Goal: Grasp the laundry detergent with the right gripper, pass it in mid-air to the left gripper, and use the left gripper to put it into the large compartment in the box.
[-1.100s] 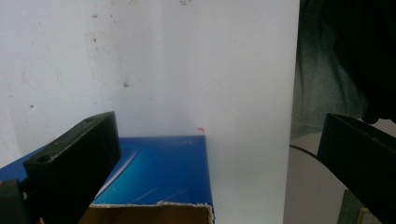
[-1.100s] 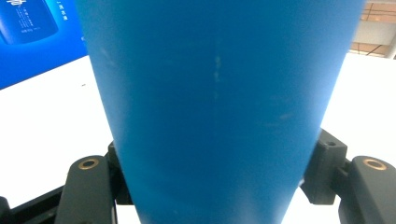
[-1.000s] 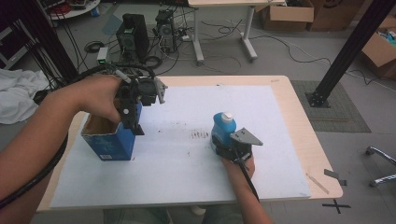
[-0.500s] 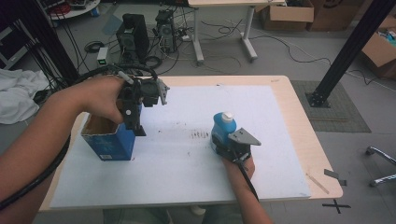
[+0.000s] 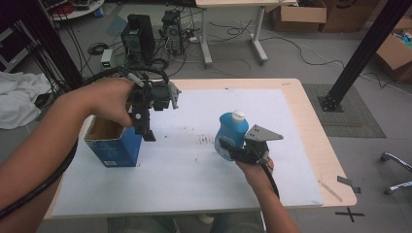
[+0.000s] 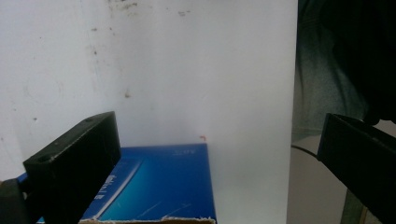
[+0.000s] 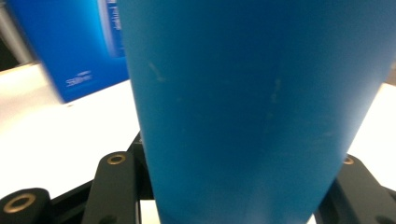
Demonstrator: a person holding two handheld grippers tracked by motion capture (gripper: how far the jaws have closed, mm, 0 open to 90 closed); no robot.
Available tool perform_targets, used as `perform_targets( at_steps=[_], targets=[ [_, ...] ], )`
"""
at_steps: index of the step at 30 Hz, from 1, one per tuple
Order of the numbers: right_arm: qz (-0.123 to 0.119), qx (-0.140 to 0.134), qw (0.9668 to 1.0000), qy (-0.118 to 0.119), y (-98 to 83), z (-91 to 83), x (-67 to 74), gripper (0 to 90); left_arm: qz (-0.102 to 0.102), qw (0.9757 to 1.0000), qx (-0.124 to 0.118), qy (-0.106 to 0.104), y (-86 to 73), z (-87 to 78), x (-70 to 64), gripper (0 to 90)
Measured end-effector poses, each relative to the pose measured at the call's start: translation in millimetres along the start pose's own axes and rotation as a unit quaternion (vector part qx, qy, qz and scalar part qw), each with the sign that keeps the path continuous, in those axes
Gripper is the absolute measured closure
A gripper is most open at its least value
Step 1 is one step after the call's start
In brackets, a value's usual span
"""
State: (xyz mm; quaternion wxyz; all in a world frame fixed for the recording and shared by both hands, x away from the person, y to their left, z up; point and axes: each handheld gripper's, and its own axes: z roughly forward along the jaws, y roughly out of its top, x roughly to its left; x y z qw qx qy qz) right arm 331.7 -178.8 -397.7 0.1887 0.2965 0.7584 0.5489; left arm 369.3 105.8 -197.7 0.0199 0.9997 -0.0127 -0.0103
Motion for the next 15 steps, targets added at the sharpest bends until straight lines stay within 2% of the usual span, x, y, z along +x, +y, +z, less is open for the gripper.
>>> perform_targets(
  at_steps=[1,2,8,13,15],
  targets=[
    [0.000,0.000,1.0000,0.000,0.0,0.0,0.0,45.2,0.000,1.0000,0.000,0.000,0.0,0.0,0.0,0.1],
    [-0.012,-0.001,0.9996,0.025,6.2,-3.5,0.8,45.2,0.002,1.0000,0.001,-0.001,1.5,0.5,-0.5,0.1],
    [-0.039,0.001,0.9959,0.081,16.4,-6.5,4.5,45.1,0.004,1.0000,0.005,-0.003,6.2,2.1,-1.9,0.1],
    [-0.063,0.008,0.9891,0.133,19.1,-1.1,9.1,45.0,0.007,0.9999,0.010,-0.005,11.0,2.7,-3.1,0.1],
    [-0.074,0.013,0.9852,0.154,19.9,2.6,11.7,45.0,0.009,0.9999,0.010,-0.006,13.1,3.4,-4.0,0.1]
  ],
)
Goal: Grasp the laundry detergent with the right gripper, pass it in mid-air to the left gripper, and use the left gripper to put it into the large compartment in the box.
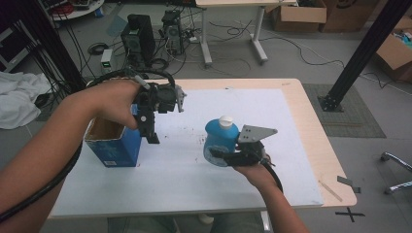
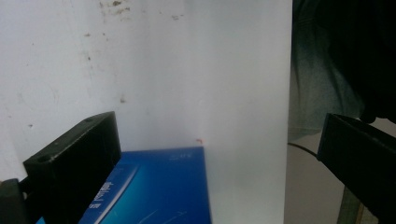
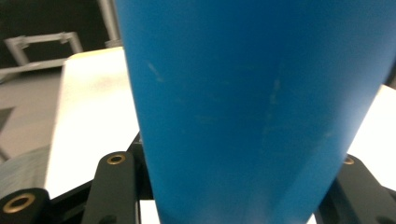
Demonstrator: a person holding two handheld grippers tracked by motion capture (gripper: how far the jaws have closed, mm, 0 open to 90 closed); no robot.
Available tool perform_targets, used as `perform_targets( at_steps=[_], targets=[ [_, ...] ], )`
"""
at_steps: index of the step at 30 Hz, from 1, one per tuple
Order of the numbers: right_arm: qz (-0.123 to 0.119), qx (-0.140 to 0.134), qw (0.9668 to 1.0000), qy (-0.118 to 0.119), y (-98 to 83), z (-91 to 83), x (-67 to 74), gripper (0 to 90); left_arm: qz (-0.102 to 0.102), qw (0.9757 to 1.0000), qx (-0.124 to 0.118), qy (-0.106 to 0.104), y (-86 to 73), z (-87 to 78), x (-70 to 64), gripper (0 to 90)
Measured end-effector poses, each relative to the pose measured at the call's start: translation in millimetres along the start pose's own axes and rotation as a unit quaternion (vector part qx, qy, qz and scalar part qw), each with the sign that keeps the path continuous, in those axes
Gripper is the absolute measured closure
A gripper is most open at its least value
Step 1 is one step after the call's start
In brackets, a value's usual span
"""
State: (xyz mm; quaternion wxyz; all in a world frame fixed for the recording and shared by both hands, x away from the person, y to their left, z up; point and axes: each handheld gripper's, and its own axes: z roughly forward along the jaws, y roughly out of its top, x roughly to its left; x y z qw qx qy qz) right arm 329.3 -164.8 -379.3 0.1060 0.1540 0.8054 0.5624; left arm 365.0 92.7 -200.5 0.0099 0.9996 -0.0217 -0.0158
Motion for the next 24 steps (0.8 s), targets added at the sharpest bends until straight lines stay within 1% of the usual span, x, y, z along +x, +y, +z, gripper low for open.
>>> perform_targets(
  at_steps=[2,3,4,5,7,8,10,11,14,17,22,24],
  targets=[
    [-0.009,0.006,0.9997,0.023,1.9,5.5,1.4,45.0,0.000,1.0000,0.001,-0.001,2.4,0.7,-1.4,0.1],
    [-0.015,0.009,0.9993,0.032,3.3,8.1,2.0,45.0,0.003,1.0000,0.003,-0.001,3.2,0.5,-1.3,0.1],
    [-0.016,0.010,0.9992,0.036,3.9,9.3,2.5,45.0,0.004,1.0000,0.003,-0.002,5.1,0.8,-2.3,0.1],
    [-0.021,0.015,0.9984,0.051,6.0,13.0,3.3,45.0,0.004,1.0000,0.000,-0.002,5.9,1.3,-3.0,0.1],
    [-0.027,0.016,0.9974,0.065,8.5,17.3,4.1,45.0,0.008,1.0000,0.001,-0.002,8.8,1.3,-4.9,0.1],
    [-0.032,0.018,0.9964,0.076,10.1,20.4,4.5,45.0,0.007,1.0000,-0.003,-0.001,9.5,1.1,-5.7,0.1],
    [-0.038,0.021,0.9950,0.090,12.2,24.6,5.5,45.0,0.010,0.9999,-0.012,-0.002,11.8,0.3,-7.6,0.1],
    [-0.044,0.020,0.9941,0.097,13.5,27.6,7.3,45.0,0.011,0.9999,-0.011,-0.002,12.8,0.1,-8.2,0.1],
    [-0.049,0.021,0.9922,0.113,16.5,35.7,10.0,45.1,0.015,0.9998,-0.013,-0.003,17.5,2.4,-10.0,0.1],
    [-0.054,0.022,0.9903,0.126,19.4,44.0,13.3,45.1,0.021,0.9997,-0.010,-0.007,23.7,5.5,-11.9,0.1],
    [-0.058,0.022,0.9883,0.139,25.3,56.4,17.5,45.1,0.025,0.9996,-0.007,-0.010,30.5,9.4,-14.0,0.1],
    [-0.058,0.022,0.9875,0.145,28.2,60.7,19.4,45.1,0.028,0.9995,-0.010,-0.009,32.5,10.4,-14.4,0.1]
  ],
)
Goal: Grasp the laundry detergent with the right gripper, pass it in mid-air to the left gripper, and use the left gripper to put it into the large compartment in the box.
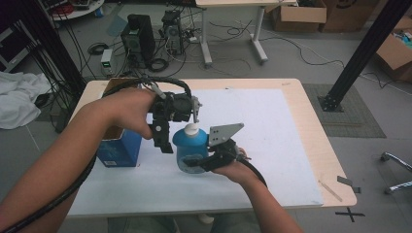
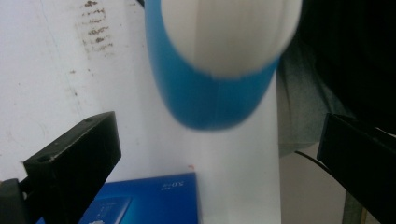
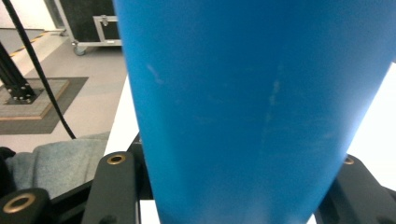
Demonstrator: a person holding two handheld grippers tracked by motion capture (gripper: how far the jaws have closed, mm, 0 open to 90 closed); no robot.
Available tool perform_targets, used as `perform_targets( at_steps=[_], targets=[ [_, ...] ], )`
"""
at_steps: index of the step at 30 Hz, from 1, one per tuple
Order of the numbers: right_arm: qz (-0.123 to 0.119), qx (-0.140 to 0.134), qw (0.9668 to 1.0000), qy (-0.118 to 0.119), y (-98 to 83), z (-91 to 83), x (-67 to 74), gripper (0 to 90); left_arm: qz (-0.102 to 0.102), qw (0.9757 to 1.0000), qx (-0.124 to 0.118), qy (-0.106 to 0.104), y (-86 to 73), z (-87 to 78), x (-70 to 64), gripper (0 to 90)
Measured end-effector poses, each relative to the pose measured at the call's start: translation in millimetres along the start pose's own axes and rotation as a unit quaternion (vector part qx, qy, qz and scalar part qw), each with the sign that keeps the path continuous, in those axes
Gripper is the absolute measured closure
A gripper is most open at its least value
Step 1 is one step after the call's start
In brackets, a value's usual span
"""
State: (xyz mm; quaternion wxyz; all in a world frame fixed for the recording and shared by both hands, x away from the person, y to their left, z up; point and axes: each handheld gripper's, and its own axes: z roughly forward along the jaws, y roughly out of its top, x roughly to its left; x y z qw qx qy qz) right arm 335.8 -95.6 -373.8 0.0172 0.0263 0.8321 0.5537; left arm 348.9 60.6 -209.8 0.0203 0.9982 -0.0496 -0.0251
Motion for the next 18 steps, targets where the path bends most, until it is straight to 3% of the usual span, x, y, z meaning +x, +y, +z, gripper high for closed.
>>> perform_targets(
  at_steps=[11,18],
  targets=[
    [-0.010,-0.005,0.9997,0.020,12.2,21.5,1.1,45.3,0.001,0.9999,-0.010,-0.003,6.0,8.0,-2.4,0.1],
    [-0.014,-0.005,0.9997,0.019,15.5,28.0,0.4,45.3,-0.005,1.0000,-0.004,-0.001,8.4,13.9,-4.1,0.3]
  ],
)
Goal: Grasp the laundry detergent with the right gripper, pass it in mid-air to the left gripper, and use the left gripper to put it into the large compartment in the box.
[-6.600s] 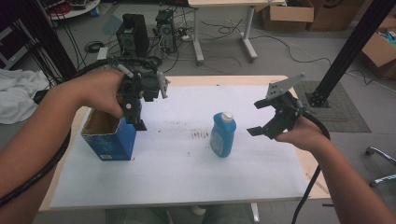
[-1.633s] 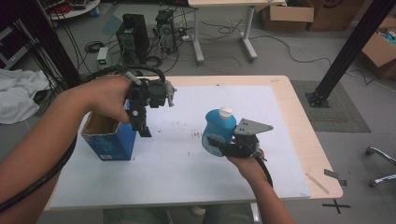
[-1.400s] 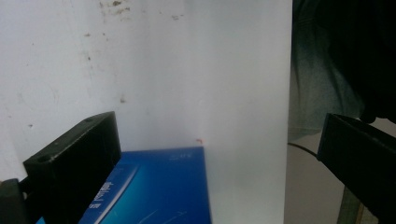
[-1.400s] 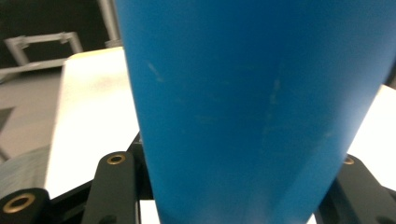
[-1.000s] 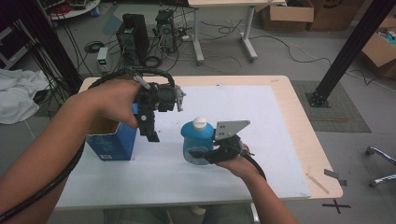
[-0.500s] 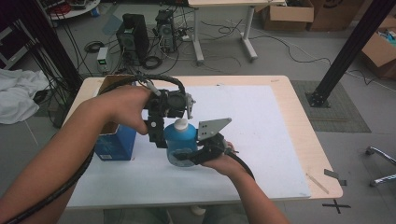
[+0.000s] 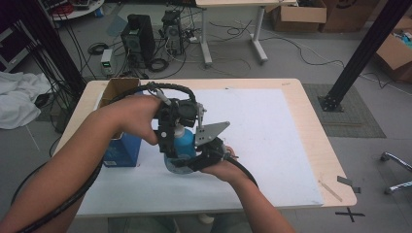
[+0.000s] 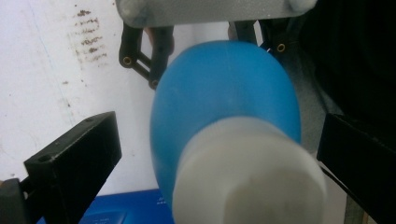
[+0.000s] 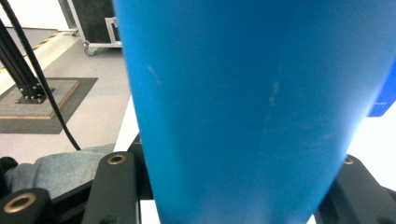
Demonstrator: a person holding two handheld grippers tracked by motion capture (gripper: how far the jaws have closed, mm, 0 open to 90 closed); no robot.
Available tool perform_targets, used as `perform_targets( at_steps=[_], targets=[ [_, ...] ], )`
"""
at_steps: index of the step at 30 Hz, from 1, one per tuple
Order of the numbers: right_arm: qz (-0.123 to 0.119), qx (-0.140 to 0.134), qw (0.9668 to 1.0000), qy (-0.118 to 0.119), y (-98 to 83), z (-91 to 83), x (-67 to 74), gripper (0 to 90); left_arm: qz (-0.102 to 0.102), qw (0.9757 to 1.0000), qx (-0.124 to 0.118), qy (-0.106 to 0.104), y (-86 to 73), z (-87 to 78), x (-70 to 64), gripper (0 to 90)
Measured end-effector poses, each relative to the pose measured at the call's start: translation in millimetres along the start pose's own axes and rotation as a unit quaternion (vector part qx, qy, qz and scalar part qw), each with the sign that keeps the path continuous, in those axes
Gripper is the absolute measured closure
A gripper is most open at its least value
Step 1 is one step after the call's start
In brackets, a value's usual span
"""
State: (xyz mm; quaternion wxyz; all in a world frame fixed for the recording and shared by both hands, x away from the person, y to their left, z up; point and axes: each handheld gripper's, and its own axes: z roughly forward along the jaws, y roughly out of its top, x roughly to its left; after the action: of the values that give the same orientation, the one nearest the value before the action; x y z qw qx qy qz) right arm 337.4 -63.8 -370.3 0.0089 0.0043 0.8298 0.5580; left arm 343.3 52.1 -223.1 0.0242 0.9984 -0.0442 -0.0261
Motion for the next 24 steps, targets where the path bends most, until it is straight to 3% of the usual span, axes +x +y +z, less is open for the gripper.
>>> perform_targets(
  at_steps=[6,24],
  targets=[
    [-0.003,-0.004,1.0000,-0.003,1.2,1.9,-0.9,45.3,0.007,0.9997,0.020,0.014,2.8,4.0,-0.9,2.0],
    [0.008,-0.012,0.9999,0.003,1.4,0.6,-1.4,45.5,0.014,0.9991,0.026,0.030,6.1,5.1,-1.5,15.8]
  ],
)
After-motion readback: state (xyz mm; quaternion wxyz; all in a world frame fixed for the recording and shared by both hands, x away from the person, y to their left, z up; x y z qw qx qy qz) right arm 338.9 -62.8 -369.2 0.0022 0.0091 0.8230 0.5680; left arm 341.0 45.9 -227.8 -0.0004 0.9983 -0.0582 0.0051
